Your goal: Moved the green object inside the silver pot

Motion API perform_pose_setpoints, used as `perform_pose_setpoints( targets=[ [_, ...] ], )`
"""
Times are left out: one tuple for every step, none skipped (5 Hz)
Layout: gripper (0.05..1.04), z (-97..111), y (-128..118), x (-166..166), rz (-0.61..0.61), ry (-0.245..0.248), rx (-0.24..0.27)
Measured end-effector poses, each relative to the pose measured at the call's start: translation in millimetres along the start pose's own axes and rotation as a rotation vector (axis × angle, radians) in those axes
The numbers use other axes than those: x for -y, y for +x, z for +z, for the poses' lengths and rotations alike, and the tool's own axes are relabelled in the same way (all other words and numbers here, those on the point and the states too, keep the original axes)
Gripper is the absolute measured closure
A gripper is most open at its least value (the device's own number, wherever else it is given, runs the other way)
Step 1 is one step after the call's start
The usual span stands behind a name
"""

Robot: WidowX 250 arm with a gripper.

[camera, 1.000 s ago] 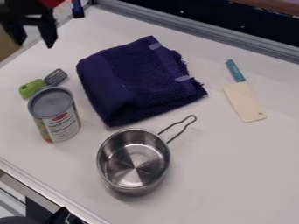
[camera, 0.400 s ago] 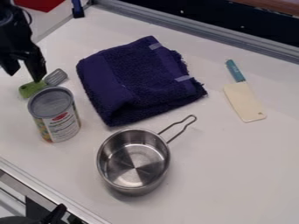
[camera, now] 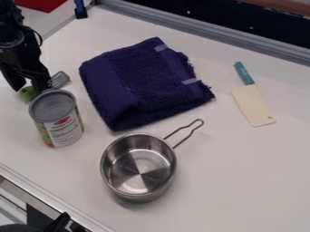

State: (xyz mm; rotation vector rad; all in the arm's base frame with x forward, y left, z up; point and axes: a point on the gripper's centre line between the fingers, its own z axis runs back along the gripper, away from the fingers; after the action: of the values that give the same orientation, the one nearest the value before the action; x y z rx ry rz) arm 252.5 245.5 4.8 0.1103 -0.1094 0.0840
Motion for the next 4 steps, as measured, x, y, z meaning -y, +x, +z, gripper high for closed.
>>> perform_pose_setpoints(
  targets=[
    [0.409, -3, 1, 1, -0.025, -0.050, -0.020],
    [0.694, -3, 4, -1, -0.023, -0.108, -0.069],
    [0.759, 0, 5, -3, -0.012, -0.102, -0.080],
    [0.759, 8, 17, -5, 0.060, -0.088, -0.032]
  ],
)
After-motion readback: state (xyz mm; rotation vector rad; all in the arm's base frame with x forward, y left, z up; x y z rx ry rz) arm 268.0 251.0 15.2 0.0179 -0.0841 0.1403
